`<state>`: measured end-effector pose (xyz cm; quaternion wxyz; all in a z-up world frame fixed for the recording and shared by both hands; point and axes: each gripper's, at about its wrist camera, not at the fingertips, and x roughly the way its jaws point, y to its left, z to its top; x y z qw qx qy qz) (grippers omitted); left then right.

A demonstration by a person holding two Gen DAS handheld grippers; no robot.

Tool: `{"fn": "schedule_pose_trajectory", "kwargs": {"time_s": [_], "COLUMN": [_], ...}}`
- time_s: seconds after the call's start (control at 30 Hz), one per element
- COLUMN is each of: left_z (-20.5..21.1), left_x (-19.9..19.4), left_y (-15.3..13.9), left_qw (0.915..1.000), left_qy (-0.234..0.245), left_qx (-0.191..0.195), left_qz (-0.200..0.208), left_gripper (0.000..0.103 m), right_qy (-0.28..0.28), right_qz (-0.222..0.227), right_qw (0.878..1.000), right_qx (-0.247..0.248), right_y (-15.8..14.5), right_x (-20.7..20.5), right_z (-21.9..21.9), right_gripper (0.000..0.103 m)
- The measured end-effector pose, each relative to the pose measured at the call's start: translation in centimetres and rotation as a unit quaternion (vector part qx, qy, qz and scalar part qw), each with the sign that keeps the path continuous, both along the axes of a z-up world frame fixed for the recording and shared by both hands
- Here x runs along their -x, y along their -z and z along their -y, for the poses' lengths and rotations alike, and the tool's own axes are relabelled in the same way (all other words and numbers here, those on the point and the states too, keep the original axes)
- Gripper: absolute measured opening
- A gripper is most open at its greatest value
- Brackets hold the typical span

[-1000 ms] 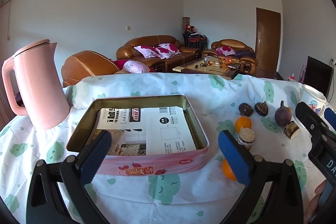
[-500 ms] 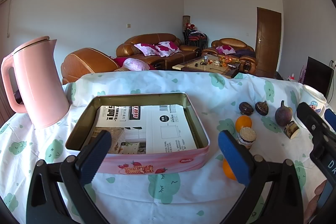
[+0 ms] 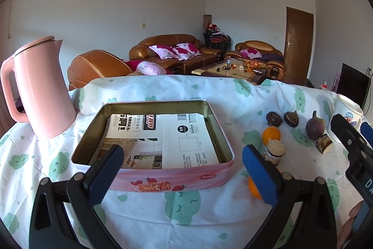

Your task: Organize fruits

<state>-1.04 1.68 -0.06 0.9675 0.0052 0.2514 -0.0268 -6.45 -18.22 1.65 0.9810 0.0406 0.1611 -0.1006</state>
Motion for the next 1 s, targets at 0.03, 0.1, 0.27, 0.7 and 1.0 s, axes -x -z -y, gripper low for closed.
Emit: {"fn": "schedule_pose_trajectory", "kwargs": {"time_s": [0.03, 0.1, 0.27, 0.7, 1.0], "left_z": [0.00, 0.00, 0.00, -0.33, -0.37], "left_x": [-0.01, -0.01, -0.10, -0.44, -0.54], "left_y": [0.00, 0.02, 0.10, 0.17, 0.30], "left_qw": [1.0000, 1.0000, 1.0000, 0.9998, 0.9995], "left_qy": [0.000, -0.001, -0.003, -0.007, 0.008], "left_qx": [0.000, 0.000, 0.003, 0.007, 0.014], "left_qz": [0.000, -0.001, -0.006, -0.015, -0.027], "left_gripper": [0.103, 0.103, 0.103, 0.103, 0.103], "right_qy": [0.000, 0.000, -0.001, 0.000, 0.020], "right_qz": [-0.001, 0.000, 0.000, -0.002, 0.006], "right_qw": [1.000, 1.000, 1.000, 1.000, 1.000], "right_qx": [0.000, 0.000, -0.001, -0.003, 0.003], "right_y": [0.00, 0.00, 0.01, 0.03, -0.40], "right_x": [0.00, 0.03, 0.02, -0.03, 0.41], "right_z": [-0.01, -0.01, -0.01, 0.04, 0.74], "right_gripper": [0.102, 0.102, 0.102, 0.102, 0.102]}}
